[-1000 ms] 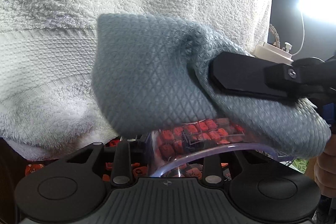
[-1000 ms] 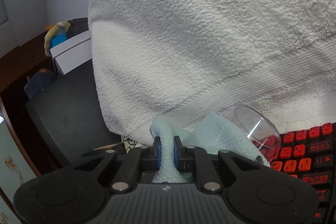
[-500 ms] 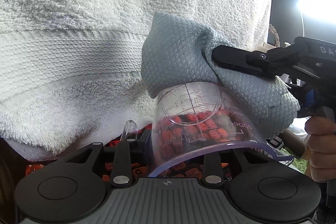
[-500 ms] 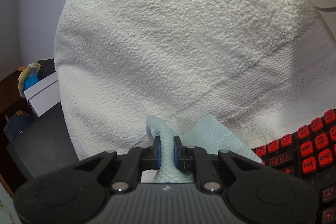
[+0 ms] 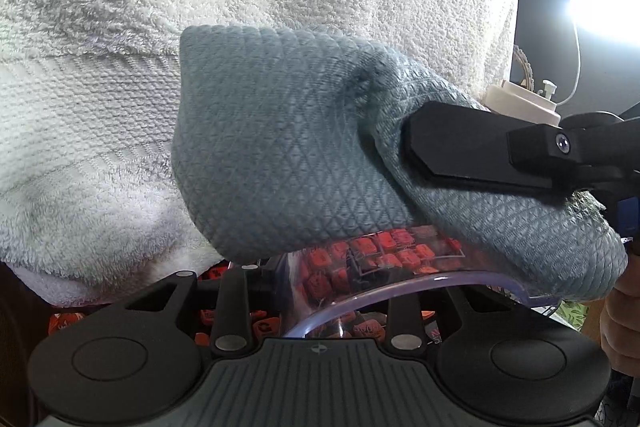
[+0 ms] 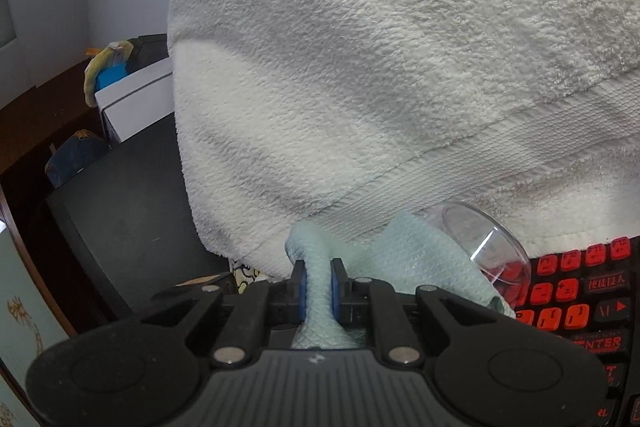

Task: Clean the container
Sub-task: 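Wipe the cup's outer wall and rim with the cloth in the right gripper, then rub the green cloth over the cup's rim while the left gripper holds the cup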

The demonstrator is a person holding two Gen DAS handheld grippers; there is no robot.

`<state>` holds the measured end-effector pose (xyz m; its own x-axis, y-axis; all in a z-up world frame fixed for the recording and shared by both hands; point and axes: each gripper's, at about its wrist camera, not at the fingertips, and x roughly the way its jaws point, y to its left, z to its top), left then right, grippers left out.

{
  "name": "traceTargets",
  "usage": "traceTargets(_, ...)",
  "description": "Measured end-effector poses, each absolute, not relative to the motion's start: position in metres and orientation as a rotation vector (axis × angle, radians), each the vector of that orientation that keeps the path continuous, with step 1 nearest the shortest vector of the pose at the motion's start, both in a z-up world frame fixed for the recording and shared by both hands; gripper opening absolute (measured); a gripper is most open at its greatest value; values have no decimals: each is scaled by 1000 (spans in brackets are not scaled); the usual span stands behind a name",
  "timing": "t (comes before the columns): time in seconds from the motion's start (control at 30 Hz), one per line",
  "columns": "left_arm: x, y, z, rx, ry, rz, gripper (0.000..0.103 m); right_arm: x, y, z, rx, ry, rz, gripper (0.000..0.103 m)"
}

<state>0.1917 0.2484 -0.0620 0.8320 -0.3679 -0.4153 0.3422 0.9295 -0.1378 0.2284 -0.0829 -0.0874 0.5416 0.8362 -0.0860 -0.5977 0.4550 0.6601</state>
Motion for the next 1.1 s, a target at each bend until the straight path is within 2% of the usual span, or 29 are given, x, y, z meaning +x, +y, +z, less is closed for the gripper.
traceTargets(0.17, 179, 256, -63, -57, 450, -378, 30, 224, -78, -85, 579, 433, 944, 10)
traceTargets(0.53, 161, 284, -66, -56, 450, -376, 30, 239, -102, -95, 738, 420, 809, 11)
traceTargets(0.9, 149, 324, -70, -51, 453, -372, 30, 226, -73, -87, 602, 463, 991, 11)
traceTargets(1.1, 154, 311, -70, -48, 452, -372, 30, 222, -70, -83, 561, 458, 999, 11)
